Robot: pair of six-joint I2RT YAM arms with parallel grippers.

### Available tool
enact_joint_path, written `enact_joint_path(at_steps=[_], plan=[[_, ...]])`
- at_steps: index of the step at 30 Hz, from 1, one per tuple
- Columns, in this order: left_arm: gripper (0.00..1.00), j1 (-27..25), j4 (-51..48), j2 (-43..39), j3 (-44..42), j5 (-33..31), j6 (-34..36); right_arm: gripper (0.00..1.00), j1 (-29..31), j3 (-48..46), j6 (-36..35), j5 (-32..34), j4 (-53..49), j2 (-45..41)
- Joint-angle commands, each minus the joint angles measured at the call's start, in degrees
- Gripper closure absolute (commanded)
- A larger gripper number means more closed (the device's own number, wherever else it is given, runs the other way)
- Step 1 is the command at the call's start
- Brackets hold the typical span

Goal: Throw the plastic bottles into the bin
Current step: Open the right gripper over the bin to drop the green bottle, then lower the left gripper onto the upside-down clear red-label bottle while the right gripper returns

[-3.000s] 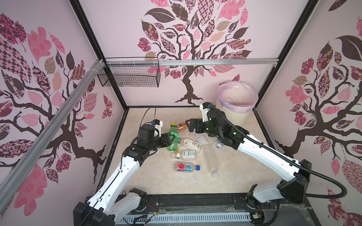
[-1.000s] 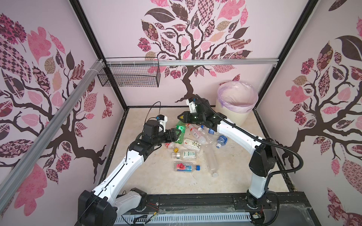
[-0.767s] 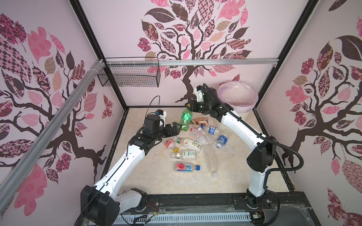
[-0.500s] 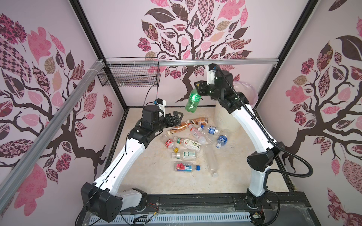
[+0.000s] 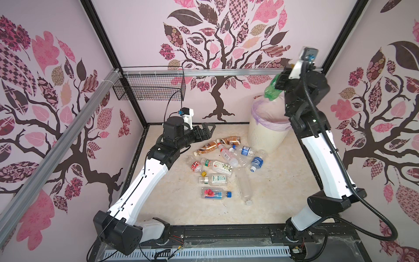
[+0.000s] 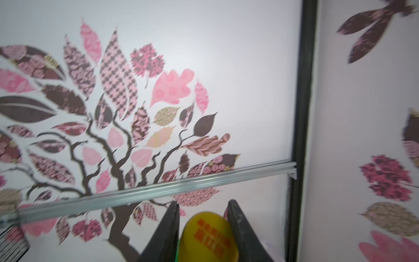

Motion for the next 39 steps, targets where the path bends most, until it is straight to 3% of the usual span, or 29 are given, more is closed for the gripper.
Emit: enact_joint_path(at_steps=[1,3,6,8,9,10,11,15,25,29,35,39], plan=[[0.02,-0.1,1.2,1.0,2.2,0.8,0.1,0.96,-4.7,-1.6,0.8,1.6,3.7,-1.4],[0.02,-0.2,1.4,1.3,2.0,0.8,0.0,0.96,-7.2,-4.3,2.2,0.5,4.8,-0.5],[0.02,-0.2,1.9,2.0,1.8,0.8,-0.4,0.97,-13.3,-6.9,10.4,-6.1,1.1,3.8],[0.02,-0.2,1.8,2.4,1.6,0.8,-0.5,0.9,-16.1,-6.2,16.0,-10.0,-4.4,7.4],[0.02,-0.2,1.7,2.4,1.4,0.8,-0.4,0.74,-16.2,-6.2,16.2,-10.5,-5.6,8.5],[0.02,-0.2,1.7,2.4,1.1,0.7,-0.2,0.48,-16.2,-6.8,16.0,-10.7,-6.0,8.8],[0.02,-0.2,1.8,2.3,0.8,0.5,-0.1,0.41,-16.3,-7.7,16.7,-10.8,-5.5,8.4],[0.02,-0.2,1.8,2.9,0.0,0.1,0.0,0.32,-16.3,-8.9,16.9,-11.8,-3.7,6.7],[0.02,-0.2,1.4,3.4,-1.0,0.6,-0.6,0.21,-16.2,-3.6,17.9,-14.6,-8.7,7.4],[0.02,-0.2,-0.5,3.3,-1.0,-0.1,-0.5,0.01,-16.2,-3.5,19.5,-17.2,-9.6,7.1],[0.02,0.5,-10.1,4.8,0.6,-7.8,1.3,0.01,-14.0,-1.4,21.1,-23.7,-14.0,7.3],[0.02,3.6,-14.9,6.2,0.6,-6.7,-0.7,0.01,-8.4,-3.2,17.2,-23.0,-15.4,6.6]])
